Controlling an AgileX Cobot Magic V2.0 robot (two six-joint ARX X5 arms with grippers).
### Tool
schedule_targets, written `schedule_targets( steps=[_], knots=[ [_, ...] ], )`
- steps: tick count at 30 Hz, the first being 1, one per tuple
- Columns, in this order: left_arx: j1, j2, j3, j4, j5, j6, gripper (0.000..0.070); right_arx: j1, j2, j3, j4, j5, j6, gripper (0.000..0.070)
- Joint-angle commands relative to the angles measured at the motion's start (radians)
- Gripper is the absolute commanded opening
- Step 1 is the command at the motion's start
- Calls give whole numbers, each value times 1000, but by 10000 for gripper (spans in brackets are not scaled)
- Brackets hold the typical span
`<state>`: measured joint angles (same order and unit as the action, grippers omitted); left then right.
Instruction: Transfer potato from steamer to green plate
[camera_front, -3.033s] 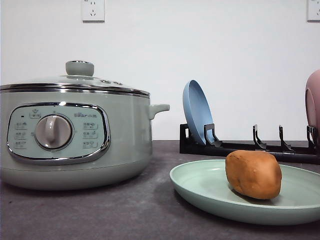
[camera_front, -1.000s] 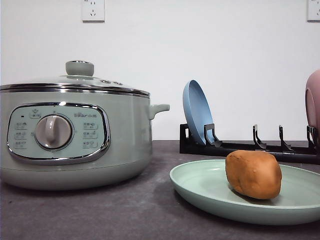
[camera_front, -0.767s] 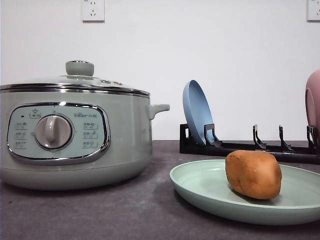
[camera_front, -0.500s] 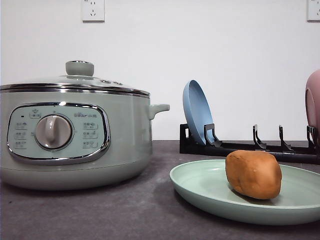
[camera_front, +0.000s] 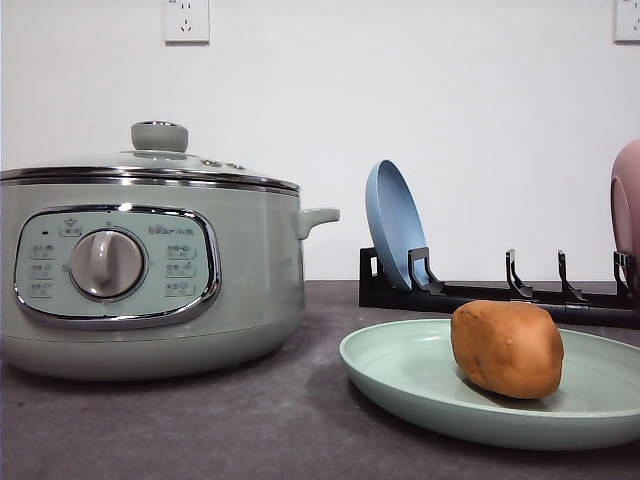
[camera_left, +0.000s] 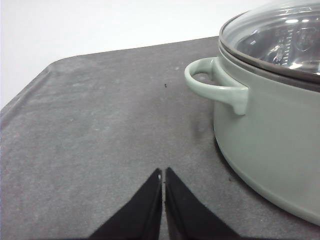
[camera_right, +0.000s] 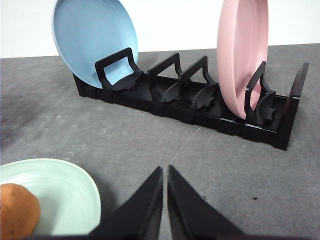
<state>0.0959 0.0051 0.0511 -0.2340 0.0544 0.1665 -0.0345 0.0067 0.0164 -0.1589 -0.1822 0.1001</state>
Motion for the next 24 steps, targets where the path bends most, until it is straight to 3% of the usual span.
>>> schedule_targets(
  steps=[1,24],
  knots=[
    [2,-2,-7,-34,2,-3,1,-1,-3,-5,1,0,-7,3],
    [2,-2,-7,-34,2,-3,1,-1,-3,-5,1,0,-7,3]
  ],
)
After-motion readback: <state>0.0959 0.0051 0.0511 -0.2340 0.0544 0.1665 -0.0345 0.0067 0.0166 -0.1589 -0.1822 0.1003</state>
